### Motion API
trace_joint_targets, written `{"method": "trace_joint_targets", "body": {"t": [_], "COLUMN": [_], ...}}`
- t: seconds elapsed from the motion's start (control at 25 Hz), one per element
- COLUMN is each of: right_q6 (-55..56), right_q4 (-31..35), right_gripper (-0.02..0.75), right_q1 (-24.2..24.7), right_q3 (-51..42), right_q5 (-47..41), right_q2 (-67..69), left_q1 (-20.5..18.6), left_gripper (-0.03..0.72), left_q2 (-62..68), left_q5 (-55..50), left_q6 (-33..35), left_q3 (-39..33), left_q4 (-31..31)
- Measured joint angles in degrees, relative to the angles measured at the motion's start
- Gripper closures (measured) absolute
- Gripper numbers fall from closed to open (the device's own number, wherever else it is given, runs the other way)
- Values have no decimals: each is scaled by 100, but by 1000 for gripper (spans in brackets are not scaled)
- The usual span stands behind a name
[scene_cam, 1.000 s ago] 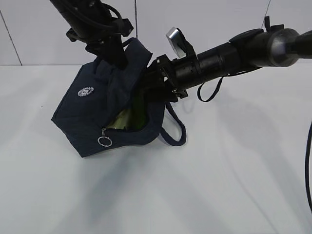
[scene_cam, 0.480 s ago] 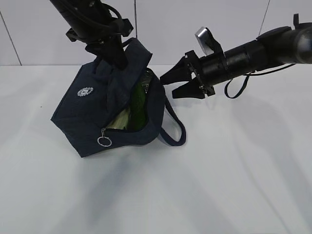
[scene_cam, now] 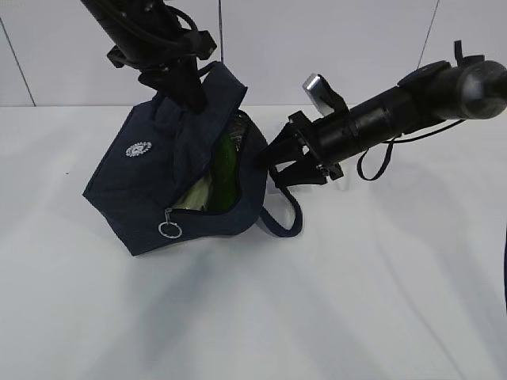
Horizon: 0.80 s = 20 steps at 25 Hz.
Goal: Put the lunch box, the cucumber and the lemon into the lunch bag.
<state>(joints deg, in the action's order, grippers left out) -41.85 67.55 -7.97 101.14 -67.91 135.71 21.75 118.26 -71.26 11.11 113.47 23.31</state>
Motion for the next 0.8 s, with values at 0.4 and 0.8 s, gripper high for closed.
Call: {"method": "trace_joint_targets", "body": {"t": [0.4, 0.8], "right_q6": [-94, 330], "right_q4": [378, -292], "right_gripper": [731, 737], "right_q1": [-133, 54], "right_q3": [38, 487], "right_q5": [0, -32], "right_q2": [106, -455], "left_q1": [0, 0], "left_gripper": [683, 683], "left_q2": [0, -9], "left_q5": [0, 32], "left_q6": [0, -11], "left_q3": [0, 0], "left_q4": [0, 447]}}
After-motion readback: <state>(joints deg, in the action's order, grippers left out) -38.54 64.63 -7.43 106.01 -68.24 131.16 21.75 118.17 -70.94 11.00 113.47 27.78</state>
